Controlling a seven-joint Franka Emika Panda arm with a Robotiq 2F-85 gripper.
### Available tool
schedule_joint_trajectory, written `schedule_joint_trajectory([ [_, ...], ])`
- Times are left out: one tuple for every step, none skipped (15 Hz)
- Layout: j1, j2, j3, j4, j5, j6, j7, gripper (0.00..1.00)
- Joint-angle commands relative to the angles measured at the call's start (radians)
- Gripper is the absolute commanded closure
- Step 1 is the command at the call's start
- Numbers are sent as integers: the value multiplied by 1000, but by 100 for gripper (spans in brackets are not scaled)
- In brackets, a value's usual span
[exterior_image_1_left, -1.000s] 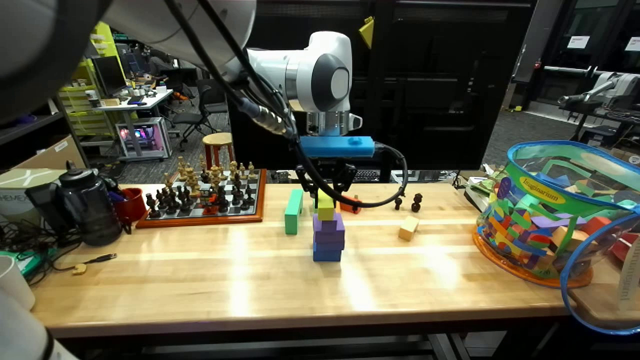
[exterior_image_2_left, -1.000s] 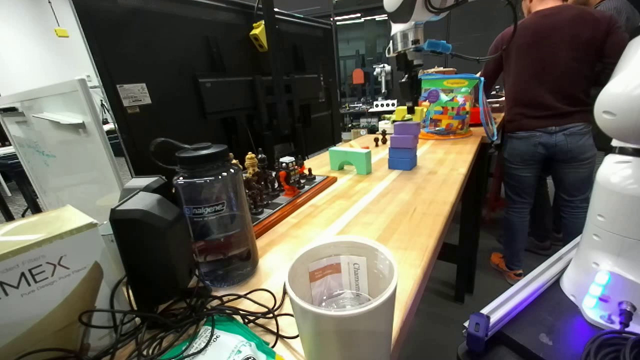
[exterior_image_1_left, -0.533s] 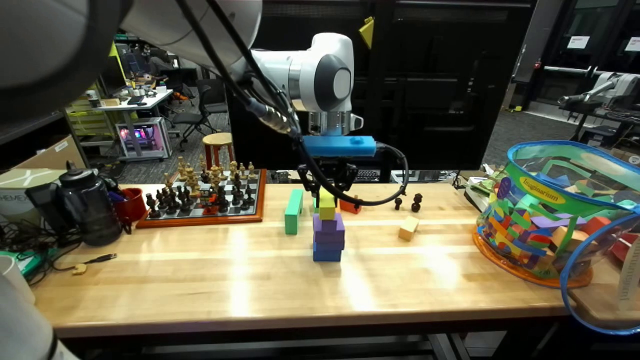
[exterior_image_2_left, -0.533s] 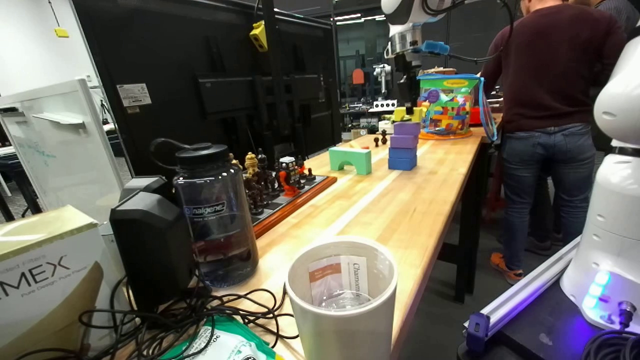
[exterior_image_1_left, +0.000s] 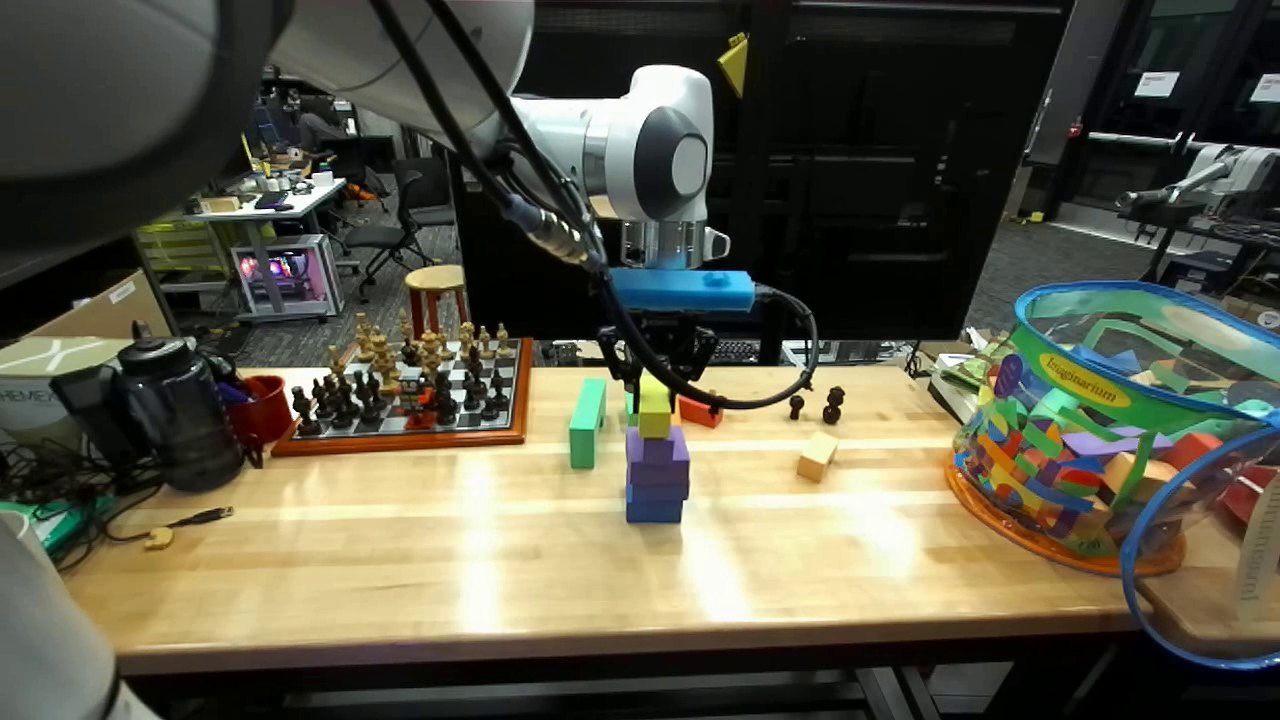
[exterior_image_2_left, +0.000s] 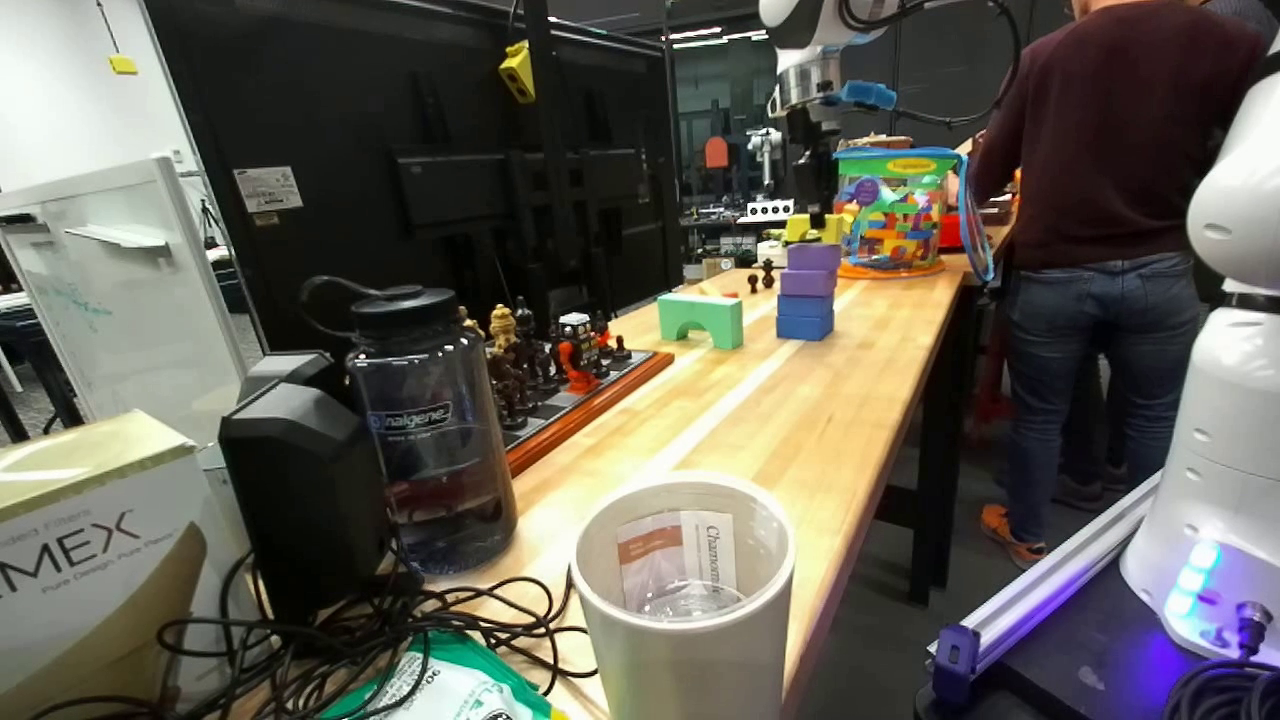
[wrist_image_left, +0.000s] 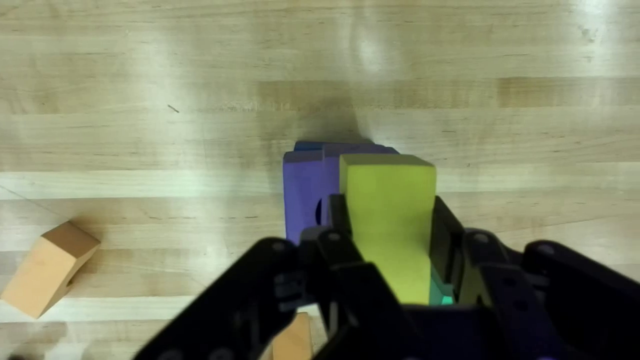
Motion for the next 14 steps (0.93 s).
schedule_joint_trajectory([
  [-7,15,-1,30,20,-34,-22,60],
  [-8,18,-1,32,22,-36,-21,35],
  [-9,20,-1,33,22,-37,-20,34],
  [-10,21,-1,32,25,-34,-18,33],
  [-12,22,-2,32,27,-32,-19,28],
  [-13,22,-2,32,29,-32,-19,22],
  [-14,22,-2,31,30,-31,-19,16],
  [-16,22,-2,30,32,-30,-19,10],
  [-17,20,-2,29,33,-31,-19,2],
  [-18,20,-3,28,35,-30,-20,1],
  [-18,19,-3,27,37,-30,-20,0],
  [-20,15,-3,26,41,-31,-22,0],
  [-20,12,-4,25,48,-33,-25,0],
  [-20,5,-4,22,53,-33,-27,0],
])
